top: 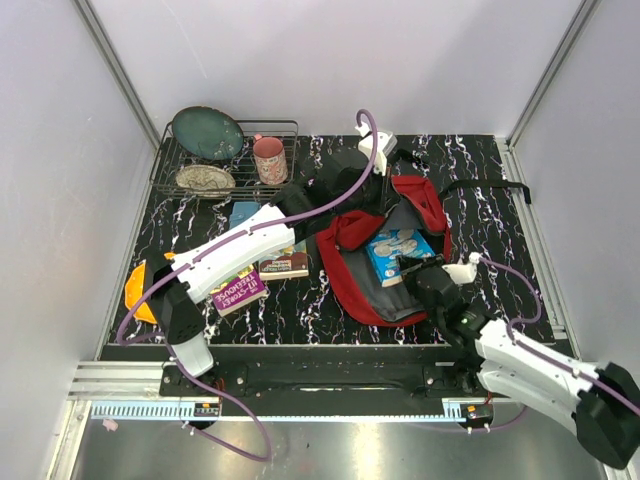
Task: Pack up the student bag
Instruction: Place the book in the student bag.
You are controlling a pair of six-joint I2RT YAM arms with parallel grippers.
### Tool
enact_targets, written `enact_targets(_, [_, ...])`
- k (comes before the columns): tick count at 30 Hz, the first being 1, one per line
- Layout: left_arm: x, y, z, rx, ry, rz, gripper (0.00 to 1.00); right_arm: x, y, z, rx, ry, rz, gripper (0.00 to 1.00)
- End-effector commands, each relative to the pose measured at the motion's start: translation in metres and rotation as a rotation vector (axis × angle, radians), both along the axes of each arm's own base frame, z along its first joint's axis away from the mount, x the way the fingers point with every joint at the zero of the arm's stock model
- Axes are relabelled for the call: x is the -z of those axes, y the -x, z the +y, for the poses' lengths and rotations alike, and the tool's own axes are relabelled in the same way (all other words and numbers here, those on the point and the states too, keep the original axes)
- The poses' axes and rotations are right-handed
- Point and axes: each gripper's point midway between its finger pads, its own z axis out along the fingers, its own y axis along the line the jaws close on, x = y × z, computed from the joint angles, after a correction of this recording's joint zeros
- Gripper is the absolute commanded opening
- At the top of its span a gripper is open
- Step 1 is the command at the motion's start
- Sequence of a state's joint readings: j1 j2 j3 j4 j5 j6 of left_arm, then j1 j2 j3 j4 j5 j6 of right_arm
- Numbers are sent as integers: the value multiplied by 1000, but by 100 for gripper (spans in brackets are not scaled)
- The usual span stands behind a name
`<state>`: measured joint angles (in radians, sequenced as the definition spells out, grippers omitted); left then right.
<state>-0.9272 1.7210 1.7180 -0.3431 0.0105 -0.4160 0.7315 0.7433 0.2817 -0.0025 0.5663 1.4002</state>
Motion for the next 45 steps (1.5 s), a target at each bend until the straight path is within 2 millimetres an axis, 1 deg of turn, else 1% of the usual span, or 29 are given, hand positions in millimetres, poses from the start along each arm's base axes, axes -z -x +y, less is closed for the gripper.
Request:
enact_targets(1, [-60, -1, -10, 9, 153, -84, 0, -76, -42, -6, 182, -140, -268, 0])
enact_targets(2, [-60, 0, -10, 13, 155, -84, 0, -67, -47, -2, 185, -112, -253, 0])
enact_targets(4, [-60, 4, -13, 32, 157, -82, 0, -68, -55, 2, 205, -139, -261, 0])
enact_targets(5, [-60, 4, -13, 30, 158, -84, 0, -55, -59, 6, 206, -123, -237, 0])
enact_targets(7, [-57, 2, -12, 21, 153, -80, 0, -57, -66, 14, 196, -146, -262, 0])
enact_targets(8, [-57, 2, -12, 21, 153, -80, 0, -48, -71, 18, 189, -116, -248, 0])
enact_targets(10, [-60, 3, -11, 24, 159, -86, 0, -50, -80, 19, 204, -137, -269, 0])
enact_targets(11, [-63, 4, -11, 26, 166, -91, 0, -37, -85, 19, 211, -118, -257, 0])
enact_targets(12, [-64, 4, -11, 26, 169, -93, 0, -49, -92, 17, 238, -162, -312, 0])
enact_targets(13, [-65, 3, -9, 23, 170, -96, 0, -49, -96, 17, 246, -170, -327, 0])
enact_targets(14, [-66, 4, -10, 27, 170, -99, 0, -40, -104, 23, 230, -150, -321, 0])
enact_targets(15, [-64, 4, -10, 31, 164, -97, 0, -49, -111, 24, 237, -180, -356, 0])
enact_targets(19, [-60, 6, -10, 38, 154, -89, 0, -31, -131, 35, 245, -187, -342, 1])
enact_targets(20, [-61, 6, -9, 37, 155, -92, 0, -20, -134, 36, 255, -182, -324, 3])
enact_targets(21, [-61, 6, -9, 36, 153, -91, 0, -21, -135, 35, 265, -193, -338, 19])
enact_targets(24, [-58, 6, -8, 39, 150, -87, 0, -8, -133, 32, 272, -190, -321, 60])
enact_targets(26, [-55, 4, -9, 41, 149, -81, 0, -6, -130, 33, 255, -185, -303, 77])
enact_targets(27, [-53, 3, -9, 41, 149, -74, 0, 4, -127, 35, 237, -164, -263, 81])
enact_targets(28, [-52, 2, -10, 40, 149, -70, 0, 8, -125, 35, 232, -163, -246, 87])
enact_targets(31, [-48, 2, -10, 41, 144, -64, 0, 14, -112, 32, 212, -178, -218, 100])
enact_targets(34, [-45, -2, -7, 27, 140, -61, 0, 24, -96, 24, 202, -192, -166, 100])
enact_targets(35, [-43, -2, -6, 26, 140, -59, 0, 20, -90, 24, 189, -213, -159, 100])
enact_targets(36, [-42, -3, -5, 20, 138, -59, 0, 30, -85, 22, 184, -186, -114, 100])
enact_targets(38, [-41, -6, -1, 13, 137, -59, 0, 27, -77, 24, 163, -219, -88, 100])
enact_targets(40, [-39, -9, 2, 1, 135, -57, 0, 31, -71, 24, 150, -223, -49, 100])
enact_targets(41, [-38, -10, 3, -2, 134, -55, 0, 24, -69, 29, 126, -250, -49, 100])
enact_targets(43, [-38, -12, 5, -6, 138, -53, 0, 29, -63, 31, 104, -237, -10, 97])
enact_targets(44, [-37, -12, 6, -6, 137, -52, 0, 22, -61, 34, 84, -252, -11, 95])
enact_targets(45, [-37, -14, 7, -9, 137, -52, 0, 30, -56, 32, 87, -236, 26, 94])
